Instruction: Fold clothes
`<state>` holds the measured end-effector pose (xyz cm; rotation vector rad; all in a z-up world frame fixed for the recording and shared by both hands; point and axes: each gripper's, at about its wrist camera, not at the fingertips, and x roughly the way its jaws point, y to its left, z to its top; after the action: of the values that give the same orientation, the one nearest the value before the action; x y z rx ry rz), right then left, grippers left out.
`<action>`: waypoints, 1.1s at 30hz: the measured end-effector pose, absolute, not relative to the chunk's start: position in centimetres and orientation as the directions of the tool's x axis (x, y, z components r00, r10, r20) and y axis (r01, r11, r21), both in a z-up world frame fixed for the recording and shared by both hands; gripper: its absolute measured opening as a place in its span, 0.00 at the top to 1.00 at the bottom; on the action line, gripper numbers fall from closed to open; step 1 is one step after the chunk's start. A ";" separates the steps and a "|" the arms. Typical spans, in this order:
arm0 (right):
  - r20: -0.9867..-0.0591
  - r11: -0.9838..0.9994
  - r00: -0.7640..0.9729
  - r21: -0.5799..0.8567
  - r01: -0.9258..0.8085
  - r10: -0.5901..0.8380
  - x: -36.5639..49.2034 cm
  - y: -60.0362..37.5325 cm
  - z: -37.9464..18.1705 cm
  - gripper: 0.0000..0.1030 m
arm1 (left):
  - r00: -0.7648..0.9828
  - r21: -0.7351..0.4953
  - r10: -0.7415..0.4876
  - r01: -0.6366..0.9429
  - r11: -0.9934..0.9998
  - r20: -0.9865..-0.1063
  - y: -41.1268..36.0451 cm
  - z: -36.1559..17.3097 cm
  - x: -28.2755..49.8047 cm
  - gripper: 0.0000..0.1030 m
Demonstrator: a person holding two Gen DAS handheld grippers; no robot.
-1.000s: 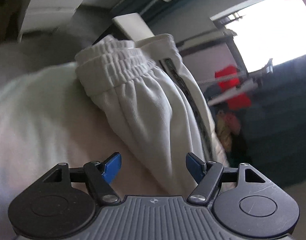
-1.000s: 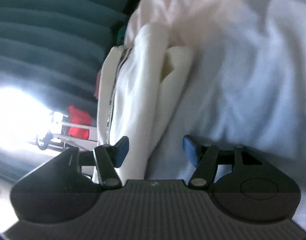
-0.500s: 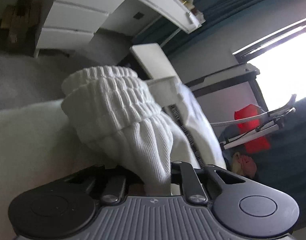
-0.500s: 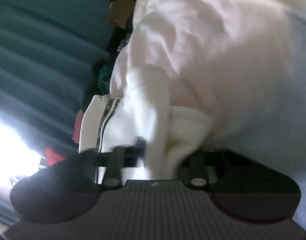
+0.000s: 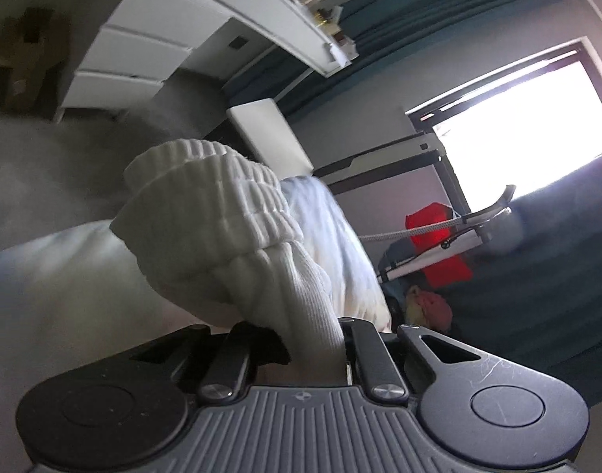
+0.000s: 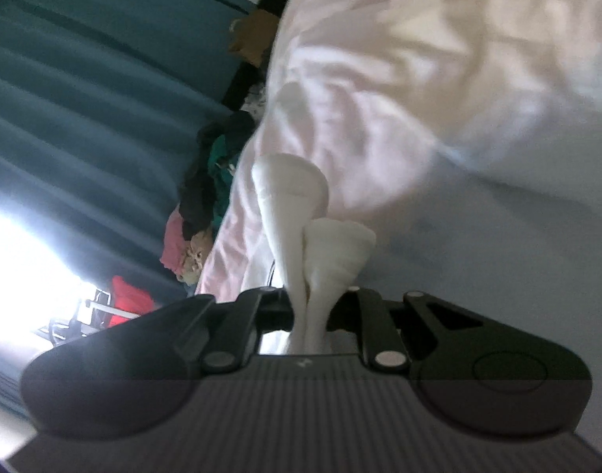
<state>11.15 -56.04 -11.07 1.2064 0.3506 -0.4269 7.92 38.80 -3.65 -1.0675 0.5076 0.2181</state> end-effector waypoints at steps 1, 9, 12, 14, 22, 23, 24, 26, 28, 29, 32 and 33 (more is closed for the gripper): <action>-0.473 0.274 0.873 0.830 0.486 -0.120 9.1 -55.8 -11.2 0.87 | 0.859 -0.765 -0.063 -0.416 0.492 -0.507 39.0 -3.8 6.6 0.90; -0.530 0.177 0.847 0.838 0.516 0.046 1.1 -56.4 -14.4 0.86 | 0.770 -0.693 -0.109 -0.491 0.528 -0.628 41.1 -7.6 -0.3 0.87; -0.514 0.173 0.856 0.849 0.500 0.050 0.8 -56.1 -15.2 0.84 | 0.766 -0.675 -0.129 -0.458 0.579 -0.630 41.1 -7.7 -0.5 0.85; -0.514 0.163 0.856 0.850 0.500 0.055 0.7 -56.0 -15.7 0.82 | 0.760 -0.642 -0.120 -0.441 0.627 -0.639 40.7 -7.1 -0.9 0.82; -0.510 -0.054 0.858 0.857 0.513 0.063 -0.9 -56.3 -18.1 0.66 | 0.694 -0.458 -0.081 -0.379 0.804 -0.715 39.0 -4.7 -3.9 0.39; -0.511 -0.045 0.857 0.857 0.514 0.060 -0.7 -56.2 -18.0 0.61 | 0.693 -0.424 -0.058 -0.371 0.826 -0.719 38.9 -4.0 -4.6 0.36; -0.510 -0.034 0.859 0.859 0.512 0.057 -0.5 -56.2 -17.9 0.58 | 0.692 -0.393 -0.036 -0.365 0.844 -0.721 38.8 -3.3 -5.2 0.33; -0.493 -0.019 0.868 0.869 0.495 0.050 -0.1 -56.0 -17.6 0.39 | 0.699 -0.349 -0.001 -0.355 0.868 -0.715 38.6 -1.7 -6.1 0.31; -0.473 -0.010 0.880 0.881 0.474 0.038 0.4 -55.9 -17.4 0.27 | 0.720 -0.299 0.041 -0.339 0.892 -0.693 37.8 0.1 -6.3 0.29; -0.465 -0.003 0.885 0.885 0.465 0.032 0.6 -55.7 -17.2 0.21 | 0.731 -0.272 0.063 -0.331 0.904 -0.679 37.3 1.0 -6.3 0.27; -0.447 0.017 0.895 0.895 0.446 0.010 0.8 -55.3 -16.6 0.16 | 0.767 -0.207 0.107 -0.301 0.931 -0.633 34.3 3.2 -5.9 0.20; -0.442 0.021 0.897 0.897 0.442 -0.001 0.7 -55.2 -16.4 0.16 | 0.776 -0.193 0.112 -0.290 0.937 -0.621 33.0 3.7 -5.7 0.19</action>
<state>0.67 -55.19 -16.39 1.5199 0.3606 -0.3549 -5.70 33.00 3.66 -0.2868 0.6489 0.2212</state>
